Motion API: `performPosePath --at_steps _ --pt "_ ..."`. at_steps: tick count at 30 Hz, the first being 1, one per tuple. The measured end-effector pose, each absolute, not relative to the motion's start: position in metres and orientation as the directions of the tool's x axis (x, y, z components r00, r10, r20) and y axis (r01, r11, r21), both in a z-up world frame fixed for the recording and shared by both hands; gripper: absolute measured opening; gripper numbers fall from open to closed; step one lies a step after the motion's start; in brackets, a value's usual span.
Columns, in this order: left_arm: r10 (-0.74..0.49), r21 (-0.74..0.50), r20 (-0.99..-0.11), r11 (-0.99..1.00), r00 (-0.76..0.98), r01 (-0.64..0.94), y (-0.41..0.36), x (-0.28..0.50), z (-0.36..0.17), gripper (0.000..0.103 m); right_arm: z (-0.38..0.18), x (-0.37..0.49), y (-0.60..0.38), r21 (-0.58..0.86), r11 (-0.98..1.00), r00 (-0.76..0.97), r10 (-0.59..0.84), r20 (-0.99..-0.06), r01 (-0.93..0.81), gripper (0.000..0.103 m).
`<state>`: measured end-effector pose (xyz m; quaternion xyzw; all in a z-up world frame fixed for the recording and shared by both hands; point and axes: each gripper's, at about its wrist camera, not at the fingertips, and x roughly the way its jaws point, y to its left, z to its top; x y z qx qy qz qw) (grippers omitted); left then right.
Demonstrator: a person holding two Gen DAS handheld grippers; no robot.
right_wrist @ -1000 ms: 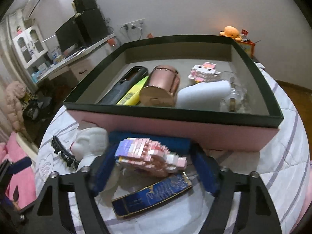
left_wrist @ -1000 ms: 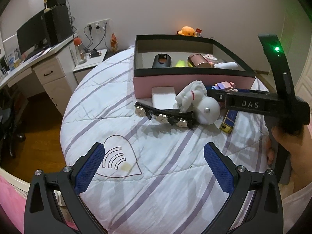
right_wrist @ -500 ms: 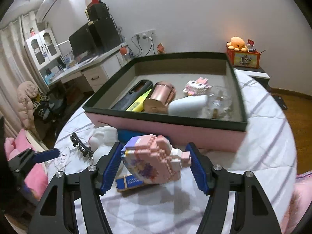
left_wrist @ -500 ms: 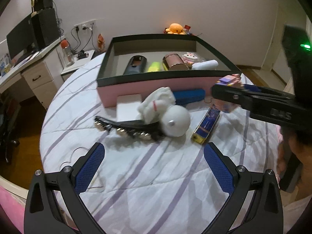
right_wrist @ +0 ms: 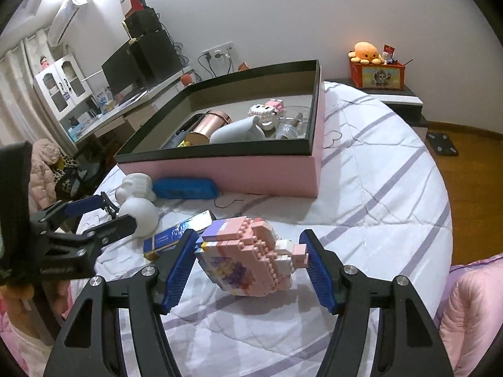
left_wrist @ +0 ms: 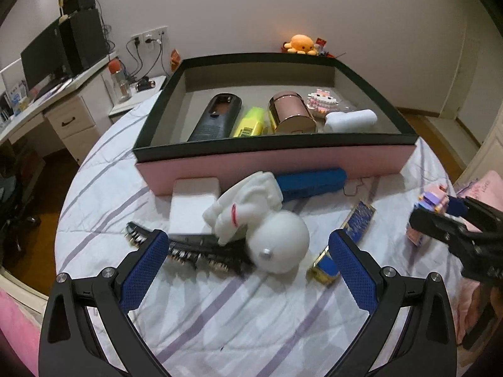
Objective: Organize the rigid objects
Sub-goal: 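Grasp the white ball toy with left tool while right tool lifts the block figure, then carry white toy and block figure over the pink box and open both tools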
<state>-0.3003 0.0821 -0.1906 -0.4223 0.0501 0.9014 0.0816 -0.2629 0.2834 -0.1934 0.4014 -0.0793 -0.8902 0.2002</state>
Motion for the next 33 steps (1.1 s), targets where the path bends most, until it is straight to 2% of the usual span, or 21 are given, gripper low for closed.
performPosePath --at_steps 2,4,8,13,24,29,33 --pt "0.081 0.044 -0.775 -0.982 -0.626 -0.182 0.087 -0.306 -0.194 0.101 -0.195 -0.265 0.284 0.31 -0.903 -0.593 -0.429 -0.681 0.297 0.068" --pt "0.088 0.036 -0.78 -0.982 -0.619 -0.184 0.089 -0.31 -0.197 0.087 -0.198 -0.265 0.286 0.323 -0.898 -0.588 -0.44 -0.678 0.3 0.068" --pt "0.074 0.054 -0.785 -0.981 -0.615 -0.187 0.094 -0.32 -0.2 0.079 -0.202 -0.268 0.288 0.334 -0.89 -0.579 -0.456 -0.676 0.31 0.068" --pt "0.112 0.029 -0.779 -0.977 -0.618 -0.213 0.097 -0.321 -0.196 0.058 -0.206 -0.271 0.292 0.351 -0.88 -0.568 -0.474 -0.672 0.319 0.068" --pt "0.165 0.04 -0.788 -0.948 -0.593 -0.316 0.111 -0.3 -0.193 0.058 -0.207 -0.271 0.295 0.367 -0.87 -0.557 -0.493 -0.668 0.33 0.068" --pt "0.181 0.0 -0.805 -0.952 -0.565 -0.305 0.114 -0.31 -0.204 0.059 -0.206 -0.27 0.294 0.371 -0.869 -0.558 -0.494 -0.667 0.326 0.068" --pt "0.176 0.018 -0.814 -0.945 -0.553 -0.328 0.122 -0.309 -0.212 0.057 -0.206 -0.269 0.294 0.373 -0.869 -0.557 -0.495 -0.667 0.326 0.068"
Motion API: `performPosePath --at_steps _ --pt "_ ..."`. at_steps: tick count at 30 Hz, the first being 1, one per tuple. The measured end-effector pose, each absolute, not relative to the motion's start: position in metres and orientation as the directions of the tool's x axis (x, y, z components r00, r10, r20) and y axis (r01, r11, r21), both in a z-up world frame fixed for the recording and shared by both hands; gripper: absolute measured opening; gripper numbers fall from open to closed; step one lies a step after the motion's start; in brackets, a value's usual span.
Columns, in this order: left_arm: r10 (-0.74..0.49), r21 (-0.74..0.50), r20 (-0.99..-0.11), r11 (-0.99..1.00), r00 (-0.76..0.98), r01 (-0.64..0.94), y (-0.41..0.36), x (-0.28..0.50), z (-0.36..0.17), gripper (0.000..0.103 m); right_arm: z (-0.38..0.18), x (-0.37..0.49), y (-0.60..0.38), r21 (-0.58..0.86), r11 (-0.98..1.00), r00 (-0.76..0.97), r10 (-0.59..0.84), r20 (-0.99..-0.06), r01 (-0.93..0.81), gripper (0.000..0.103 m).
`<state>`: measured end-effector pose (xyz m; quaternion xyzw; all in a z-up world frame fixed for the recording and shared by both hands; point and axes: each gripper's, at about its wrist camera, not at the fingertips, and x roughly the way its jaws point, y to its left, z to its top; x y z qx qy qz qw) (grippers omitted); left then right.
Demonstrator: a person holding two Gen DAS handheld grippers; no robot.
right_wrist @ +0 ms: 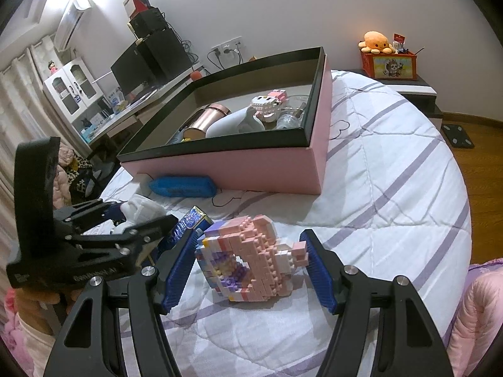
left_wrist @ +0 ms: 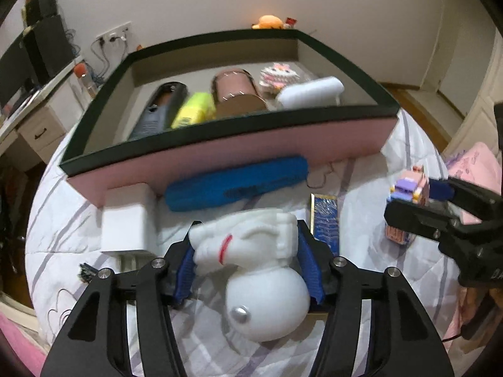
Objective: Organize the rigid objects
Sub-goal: 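Carry white toy and block figure over the pink box and open both tools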
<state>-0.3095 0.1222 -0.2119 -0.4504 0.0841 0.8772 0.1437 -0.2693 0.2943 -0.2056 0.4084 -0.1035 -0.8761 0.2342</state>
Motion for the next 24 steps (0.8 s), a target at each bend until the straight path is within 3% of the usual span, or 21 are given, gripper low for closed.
performPosePath --at_steps 18,24 --pt "0.282 -0.044 -0.742 -0.926 -0.608 -0.376 0.096 -0.279 -0.167 0.055 -0.179 -0.259 0.282 0.315 -0.884 -0.605 -0.466 -0.646 0.345 0.068" --pt "0.248 -0.017 -0.706 -0.942 -0.663 -0.335 0.084 -0.28 -0.138 0.055 -0.154 -0.262 0.271 0.284 -0.883 -0.631 -0.467 -0.62 0.374 0.068"
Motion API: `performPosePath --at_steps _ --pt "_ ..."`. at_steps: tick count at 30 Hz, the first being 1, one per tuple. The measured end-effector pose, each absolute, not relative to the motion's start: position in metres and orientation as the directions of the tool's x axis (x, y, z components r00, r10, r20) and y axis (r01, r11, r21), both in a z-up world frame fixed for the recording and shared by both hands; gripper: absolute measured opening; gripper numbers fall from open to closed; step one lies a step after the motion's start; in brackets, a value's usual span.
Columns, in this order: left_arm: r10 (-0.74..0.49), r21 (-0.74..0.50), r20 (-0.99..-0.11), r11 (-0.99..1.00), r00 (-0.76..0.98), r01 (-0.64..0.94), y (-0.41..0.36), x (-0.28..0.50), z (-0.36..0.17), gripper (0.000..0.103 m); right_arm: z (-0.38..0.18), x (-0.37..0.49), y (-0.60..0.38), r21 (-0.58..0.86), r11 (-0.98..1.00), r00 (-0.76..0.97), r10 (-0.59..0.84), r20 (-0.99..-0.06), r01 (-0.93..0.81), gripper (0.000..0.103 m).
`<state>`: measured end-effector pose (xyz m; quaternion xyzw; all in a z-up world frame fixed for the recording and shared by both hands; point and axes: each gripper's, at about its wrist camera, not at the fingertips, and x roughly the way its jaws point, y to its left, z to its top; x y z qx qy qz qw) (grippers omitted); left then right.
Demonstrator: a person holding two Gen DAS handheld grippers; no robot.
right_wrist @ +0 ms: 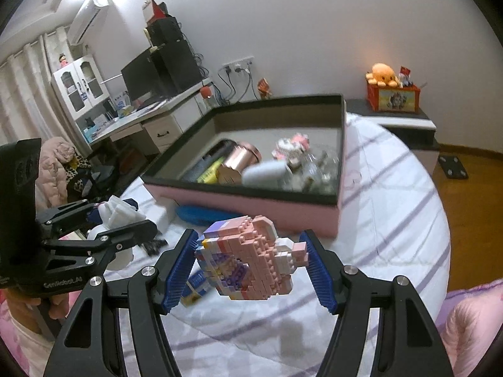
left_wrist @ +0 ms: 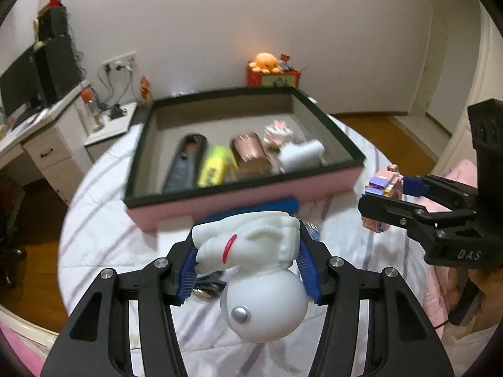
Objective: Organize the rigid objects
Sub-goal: 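Carry white toy and block figure over the pink box and open both tools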
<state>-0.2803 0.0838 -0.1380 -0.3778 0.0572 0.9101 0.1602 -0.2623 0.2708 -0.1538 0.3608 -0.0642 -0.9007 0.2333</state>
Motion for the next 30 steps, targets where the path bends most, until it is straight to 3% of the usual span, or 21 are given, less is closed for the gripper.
performPosePath --at_steps 13,22,30 --pt "0.277 0.03 -0.652 -0.921 -0.706 -0.389 0.083 -0.331 -0.088 0.055 -0.104 -0.304 0.241 0.196 -0.882 -0.669 -0.455 -0.587 0.428 0.068" --pt "0.32 -0.009 -0.712 -0.894 -0.625 -0.448 0.089 -0.415 -0.098 0.055 -0.112 -0.384 0.231 0.169 -0.89 -0.622 -0.421 -0.66 0.423 0.068" --pt "0.229 0.022 -0.785 -0.918 -0.576 -0.396 0.092 -0.485 -0.138 0.056 -0.141 -0.449 0.226 0.134 -0.906 -0.564 -0.359 -0.744 0.401 0.068"
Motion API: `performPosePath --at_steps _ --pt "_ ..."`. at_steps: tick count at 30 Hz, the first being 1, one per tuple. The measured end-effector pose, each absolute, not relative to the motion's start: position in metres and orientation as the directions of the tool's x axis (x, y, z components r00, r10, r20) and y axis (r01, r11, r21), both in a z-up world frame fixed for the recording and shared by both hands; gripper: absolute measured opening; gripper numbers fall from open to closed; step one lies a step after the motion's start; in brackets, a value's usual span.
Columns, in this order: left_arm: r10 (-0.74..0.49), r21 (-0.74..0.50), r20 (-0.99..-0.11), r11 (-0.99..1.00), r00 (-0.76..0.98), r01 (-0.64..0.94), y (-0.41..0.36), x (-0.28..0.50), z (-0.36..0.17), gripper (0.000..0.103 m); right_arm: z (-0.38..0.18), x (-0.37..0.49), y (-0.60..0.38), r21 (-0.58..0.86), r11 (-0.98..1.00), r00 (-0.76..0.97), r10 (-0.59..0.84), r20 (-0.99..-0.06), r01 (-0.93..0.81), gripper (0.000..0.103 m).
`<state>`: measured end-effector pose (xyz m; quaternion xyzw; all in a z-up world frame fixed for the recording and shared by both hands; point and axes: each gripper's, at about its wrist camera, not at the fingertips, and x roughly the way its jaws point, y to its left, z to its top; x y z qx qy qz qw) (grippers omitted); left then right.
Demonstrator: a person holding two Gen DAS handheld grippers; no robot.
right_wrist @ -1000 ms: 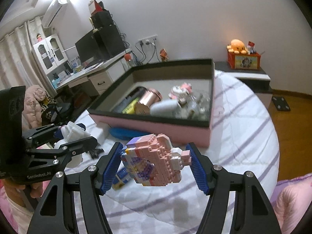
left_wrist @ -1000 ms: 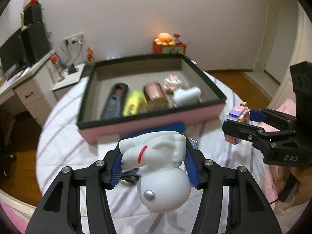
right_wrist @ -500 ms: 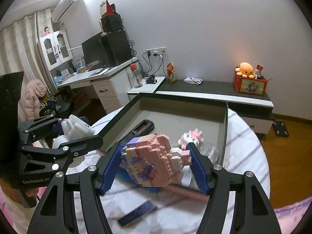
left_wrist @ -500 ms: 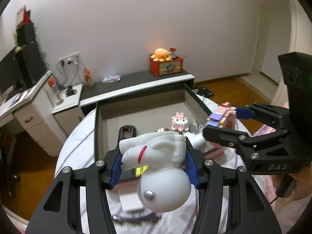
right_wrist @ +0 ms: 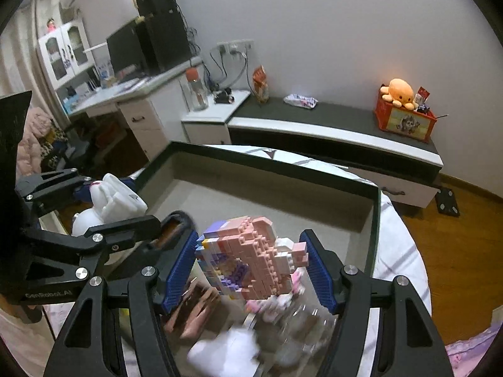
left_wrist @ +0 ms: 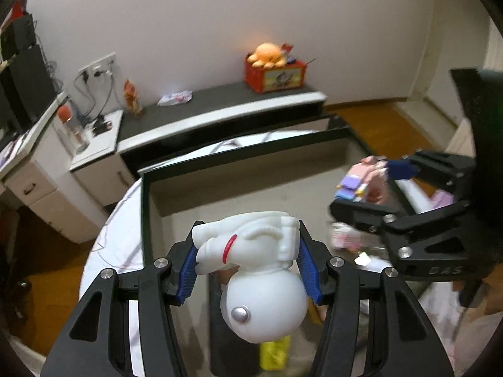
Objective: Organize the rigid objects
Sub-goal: 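Carry white toy and block figure over the pink box and open both tools, then lift both tools up and away from the pink box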
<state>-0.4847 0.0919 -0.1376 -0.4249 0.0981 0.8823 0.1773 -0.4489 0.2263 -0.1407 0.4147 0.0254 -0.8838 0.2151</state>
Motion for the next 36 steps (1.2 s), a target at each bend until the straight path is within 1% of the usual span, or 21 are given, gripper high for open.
performPosePath --at_steps 3,5,7,9,12,15,16,17,18,19,22,24,28,31,36 --pt "0.208 0.025 -0.813 -0.92 -0.544 -0.39 0.093 -0.503 -0.155 0.056 -0.152 -0.468 0.225 0.133 -0.909 -0.537 -0.346 -0.769 0.394 0.068" --pt "0.175 0.054 -0.824 -0.923 -0.538 -0.381 0.095 -0.51 -0.164 0.056 -0.157 -0.476 0.224 0.128 -0.911 -0.525 -0.336 -0.782 0.393 0.068" --pt "0.174 0.048 -0.832 -0.923 -0.527 -0.381 0.094 -0.514 -0.17 0.056 -0.162 -0.482 0.221 0.124 -0.911 -0.511 -0.33 -0.794 0.394 0.068" --pt "0.185 0.034 -0.837 -0.922 -0.516 -0.385 0.094 -0.517 -0.175 0.056 -0.163 -0.484 0.221 0.129 -0.909 -0.497 -0.331 -0.802 0.397 0.068" --pt "0.169 0.042 -0.84 -0.927 -0.516 -0.372 0.094 -0.52 -0.178 0.056 -0.159 -0.483 0.219 0.119 -0.907 -0.5 -0.328 -0.801 0.404 0.068" --pt "0.171 0.038 -0.828 -0.933 -0.534 -0.358 0.093 -0.517 -0.174 0.056 -0.156 -0.481 0.216 0.113 -0.904 -0.505 -0.331 -0.797 0.413 0.068" --pt "0.167 0.043 -0.822 -0.935 -0.544 -0.352 0.092 -0.516 -0.171 0.061 -0.155 -0.48 0.216 0.111 -0.903 -0.509 -0.331 -0.794 0.414 0.069" --pt "0.165 0.045 -0.818 -0.937 -0.551 -0.347 0.091 -0.515 -0.169 0.065 -0.154 -0.478 0.216 0.112 -0.903 -0.516 -0.335 -0.789 0.415 0.073" --pt "0.152 0.056 -0.816 -0.94 -0.558 -0.337 0.088 -0.515 -0.167 0.073 -0.152 -0.477 0.216 0.119 -0.902 -0.526 -0.345 -0.777 0.416 0.079" --pt "0.135 0.065 -0.812 -0.946 -0.567 -0.318 0.084 -0.514 -0.164 0.083 -0.15 -0.475 0.218 0.123 -0.904 -0.536 -0.348 -0.769 0.41 0.081" --pt "0.147 0.045 -0.795 -0.953 -0.588 -0.299 0.074 -0.503 -0.155 0.093 -0.143 -0.47 0.222 0.133 -0.908 -0.555 -0.352 -0.754 0.397 0.082" --pt "0.148 0.043 -0.79 -0.955 -0.596 -0.294 0.07 -0.495 -0.149 0.095 -0.138 -0.463 0.224 0.138 -0.909 -0.562 -0.356 -0.746 0.393 0.082" --pt "0.117 0.089 -0.761 -0.956 -0.639 -0.281 0.064 -0.469 -0.135 0.101 -0.126 -0.445 0.23 0.136 -0.915 -0.591 -0.352 -0.726 0.379 0.082" --pt "0.126 0.087 -0.745 -0.955 -0.655 -0.283 0.062 -0.448 -0.126 0.102 -0.118 -0.429 0.229 0.132 -0.916 -0.604 -0.354 -0.715 0.38 0.082" --pt "0.127 0.1 -0.727 -0.953 -0.675 -0.287 0.062 -0.42 -0.118 0.102 -0.109 -0.399 0.224 0.088 -0.918 -0.635 -0.335 -0.696 0.387 0.083"
